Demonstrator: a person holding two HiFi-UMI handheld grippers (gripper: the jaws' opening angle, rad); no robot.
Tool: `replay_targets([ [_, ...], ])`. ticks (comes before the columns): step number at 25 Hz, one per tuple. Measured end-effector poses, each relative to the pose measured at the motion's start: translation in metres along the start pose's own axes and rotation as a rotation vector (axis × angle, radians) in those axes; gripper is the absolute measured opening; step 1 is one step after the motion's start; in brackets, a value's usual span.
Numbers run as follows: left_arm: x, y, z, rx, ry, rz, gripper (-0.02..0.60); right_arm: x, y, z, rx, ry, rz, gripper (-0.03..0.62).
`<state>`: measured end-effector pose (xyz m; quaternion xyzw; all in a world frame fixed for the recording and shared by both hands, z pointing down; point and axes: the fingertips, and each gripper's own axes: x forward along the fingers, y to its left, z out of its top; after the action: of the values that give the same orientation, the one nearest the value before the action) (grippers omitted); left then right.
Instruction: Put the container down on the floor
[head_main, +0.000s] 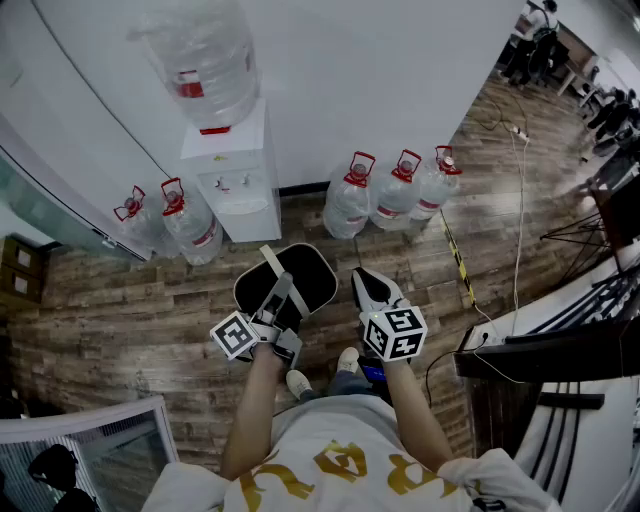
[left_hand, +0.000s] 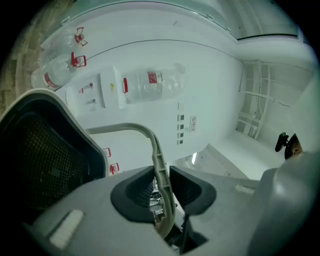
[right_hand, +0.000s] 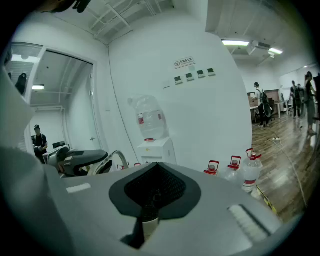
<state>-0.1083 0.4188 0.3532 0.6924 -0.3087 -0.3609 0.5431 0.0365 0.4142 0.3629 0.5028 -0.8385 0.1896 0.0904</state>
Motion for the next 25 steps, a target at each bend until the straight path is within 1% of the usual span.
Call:
replay_targets([
  [3,0.006,-0.002,-0.003,0.019,-0.008,0.003,0.092,-0.002,-0.009,0.005,-0.005,-0.003,0.005,0.023],
  [7,0.013,-0.006,-0.006,0.012,-0.039,0.000,0.092,-0.005,-0.016,0.012,-0.017,-0.006,0.026,0.023],
  [11,0.019,-0.005,-0.006,0.029,-0.059,0.010,0.095,-0.005,-0.023,0.019,-0.027,-0.013,0.051,0.023],
  [14,0.024,-0.005,-0.011,0.030,-0.068,0.011,0.094,-0.003,-0.033,0.023,-0.020,-0.013,0.038,0.023],
  [16,0.028,-0.005,-0.012,0.035,-0.073,0.017,0.094,0.000,-0.038,0.029,-0.039,-0.016,0.029,0.023],
  [20,0.041,-0.005,-0.008,0.052,-0.080,0.035,0.095,0.007,-0.047,0.039,-0.056,-0.027,0.047,0.023],
  [25,0.061,-0.007,-0.001,0.073,-0.098,0.016,0.097,0.008,-0.065,0.049,-0.074,-0.044,0.070,0.023],
])
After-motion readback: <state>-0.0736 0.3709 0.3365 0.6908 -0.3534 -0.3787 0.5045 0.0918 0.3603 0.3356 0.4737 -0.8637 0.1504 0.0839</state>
